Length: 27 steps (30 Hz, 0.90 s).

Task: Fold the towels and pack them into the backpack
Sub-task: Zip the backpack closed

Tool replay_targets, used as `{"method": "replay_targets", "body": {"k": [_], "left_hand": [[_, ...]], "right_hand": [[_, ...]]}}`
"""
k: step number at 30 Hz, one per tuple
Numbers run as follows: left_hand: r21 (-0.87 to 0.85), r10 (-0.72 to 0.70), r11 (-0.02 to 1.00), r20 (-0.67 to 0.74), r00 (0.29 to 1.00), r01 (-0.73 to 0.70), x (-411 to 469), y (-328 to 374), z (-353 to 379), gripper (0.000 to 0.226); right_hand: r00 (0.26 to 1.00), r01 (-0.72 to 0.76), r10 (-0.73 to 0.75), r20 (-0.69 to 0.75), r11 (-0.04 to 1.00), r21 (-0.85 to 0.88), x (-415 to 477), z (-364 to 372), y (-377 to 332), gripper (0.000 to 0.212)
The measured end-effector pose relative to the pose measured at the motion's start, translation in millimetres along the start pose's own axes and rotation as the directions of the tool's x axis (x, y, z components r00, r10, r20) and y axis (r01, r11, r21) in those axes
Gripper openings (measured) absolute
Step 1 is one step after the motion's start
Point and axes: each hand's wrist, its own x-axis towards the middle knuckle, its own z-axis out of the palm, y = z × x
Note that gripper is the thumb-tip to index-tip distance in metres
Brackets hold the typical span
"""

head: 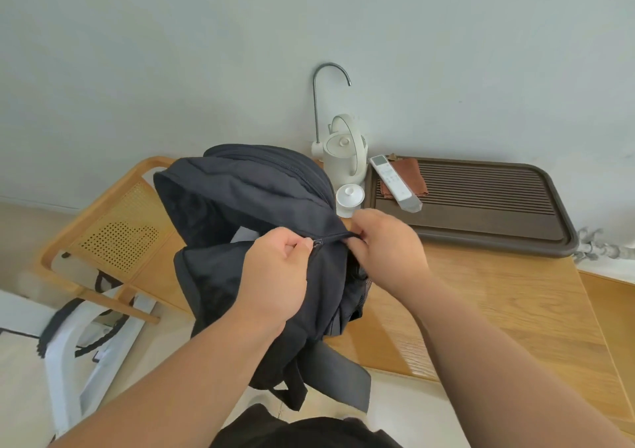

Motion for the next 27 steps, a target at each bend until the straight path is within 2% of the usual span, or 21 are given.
{"method": "replay_targets", "body": {"k": [3, 5, 7, 9, 10, 14, 16, 19, 22, 25, 27], "left_hand": [[0.129, 0.14, 0.983, -0.042, 0.989, -0.133, 0, 19, -24, 0.02], [0.134, 0.162, 0.979, -0.048, 0.986, -0.154, 5, 31, -37, 0.02], [0.129, 0.151, 0.981, -0.018, 0.988, -0.148, 10, 36, -43, 0.022], [0.077, 0.12, 0.99, 0.024, 0.993, -0.121, 10, 35, -43, 0.023], [0.046, 0.106, 0.993, 0.039, 0.994, -0.107, 9, 33, -43, 0.023], [-0.003, 0.084, 0.996, 0.055, 0.995, -0.084, 7, 28, -43, 0.022], [0.018, 0.098, 0.995, 0.077, 0.992, -0.1, 7, 29, -45, 0.022], [0.055, 0.126, 0.99, 0.078, 0.989, -0.131, 12, 35, -52, 0.019], [0.123, 0.166, 0.977, 0.083, 0.983, -0.175, 22, 45, -67, 0.019], [0.139, 0.185, 0.97, 0.124, 0.975, -0.202, 30, 50, -80, 0.02], [0.13, 0.198, 0.967, 0.15, 0.969, -0.218, 33, 51, -86, 0.021]], "right_hand": [[0.998, -0.064, 0.065, 0.008, 0.995, -0.071, 6, -9, 10, 0.021], [0.999, -0.029, 0.032, 0.03, 0.996, -0.084, 7, -12, 5, 0.018], [0.998, 0.064, -0.064, 0.008, 0.998, 0.003, 5, -18, -10, 0.011], [0.98, 0.196, -0.192, -0.045, 0.976, 0.099, 3, -24, -29, 0.024], [0.965, 0.26, -0.254, -0.072, 0.961, 0.098, 4, -25, -37, 0.024], [0.908, 0.386, -0.385, -0.166, 0.922, -0.028, 6, -23, -48, 0.013], [0.889, 0.412, -0.425, -0.173, 0.905, -0.108, 4, -17, -50, 0.017], [0.891, 0.376, -0.418, -0.179, 0.898, -0.227, 3, -14, -57, 0.025], [0.902, 0.283, -0.353, -0.248, 0.918, -0.277, 10, -22, -56, 0.022], [0.937, 0.197, -0.262, -0.23, 0.942, -0.273, 15, -36, -63, 0.019], [0.957, 0.181, -0.216, -0.196, 0.967, -0.178, 15, -44, -81, 0.016]]}}
